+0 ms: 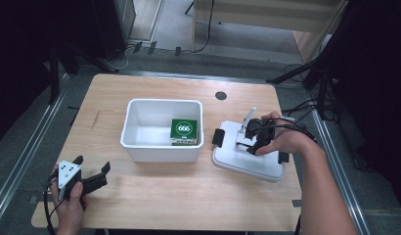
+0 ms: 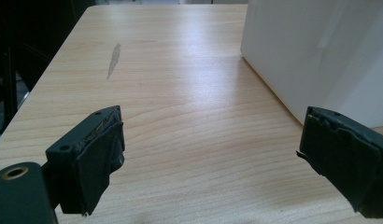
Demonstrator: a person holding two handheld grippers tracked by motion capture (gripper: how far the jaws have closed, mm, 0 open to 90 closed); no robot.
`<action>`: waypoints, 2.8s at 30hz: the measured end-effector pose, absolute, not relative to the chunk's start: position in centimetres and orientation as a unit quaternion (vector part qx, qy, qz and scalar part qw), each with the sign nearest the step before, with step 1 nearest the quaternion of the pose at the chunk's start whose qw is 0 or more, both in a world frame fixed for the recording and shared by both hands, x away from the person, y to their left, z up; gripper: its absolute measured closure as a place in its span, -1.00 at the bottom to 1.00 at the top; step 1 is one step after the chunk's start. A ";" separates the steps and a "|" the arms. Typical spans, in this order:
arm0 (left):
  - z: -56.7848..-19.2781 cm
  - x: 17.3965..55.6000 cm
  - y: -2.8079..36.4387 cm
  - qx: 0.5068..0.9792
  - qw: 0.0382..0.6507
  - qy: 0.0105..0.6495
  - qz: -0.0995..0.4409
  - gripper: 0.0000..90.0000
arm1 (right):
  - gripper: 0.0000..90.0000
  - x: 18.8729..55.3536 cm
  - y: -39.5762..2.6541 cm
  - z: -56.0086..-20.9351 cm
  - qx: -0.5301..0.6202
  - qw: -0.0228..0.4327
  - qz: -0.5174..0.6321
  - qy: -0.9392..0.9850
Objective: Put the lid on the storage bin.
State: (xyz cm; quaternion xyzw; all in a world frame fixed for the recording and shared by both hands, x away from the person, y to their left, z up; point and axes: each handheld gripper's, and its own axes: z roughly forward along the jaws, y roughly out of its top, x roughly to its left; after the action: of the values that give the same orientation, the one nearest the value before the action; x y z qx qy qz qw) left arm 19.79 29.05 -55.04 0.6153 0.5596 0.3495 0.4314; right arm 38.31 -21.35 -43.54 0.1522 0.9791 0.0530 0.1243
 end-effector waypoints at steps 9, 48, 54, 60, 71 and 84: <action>-55.0 19.8 29.1 0.613 0.434 0.561 0.348 -0.84 | 0.37 38.8 -22.2 -45.3 0.165 0.129 0.046 0.977; -55.0 19.8 29.1 0.613 0.434 0.562 0.348 -0.84 | 0.89 38.5 -22.4 -38.6 0.112 0.159 0.077 0.978; -55.0 19.8 29.1 0.613 0.434 0.562 0.348 -0.84 | 0.89 38.4 -22.4 -37.0 0.112 0.159 0.083 0.977; -55.0 19.8 29.1 0.612 0.434 0.562 0.348 -0.84 | 0.89 38.3 -22.4 -35.4 0.108 0.165 0.077 0.977; -55.0 19.8 29.1 0.613 0.433 0.561 0.348 -0.84 | 0.89 38.2 -21.3 -33.2 0.098 0.164 0.086 0.978; -55.0 19.8 29.1 0.612 0.436 0.562 0.347 -0.84 | 0.89 38.5 -17.5 -32.0 0.078 0.156 0.103 0.979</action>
State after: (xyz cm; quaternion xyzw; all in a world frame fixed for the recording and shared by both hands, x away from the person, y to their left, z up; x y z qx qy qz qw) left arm 19.79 29.13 -55.03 0.6120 0.5617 0.3465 0.4358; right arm 38.52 -17.48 -31.97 0.0778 0.9793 0.1034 0.1558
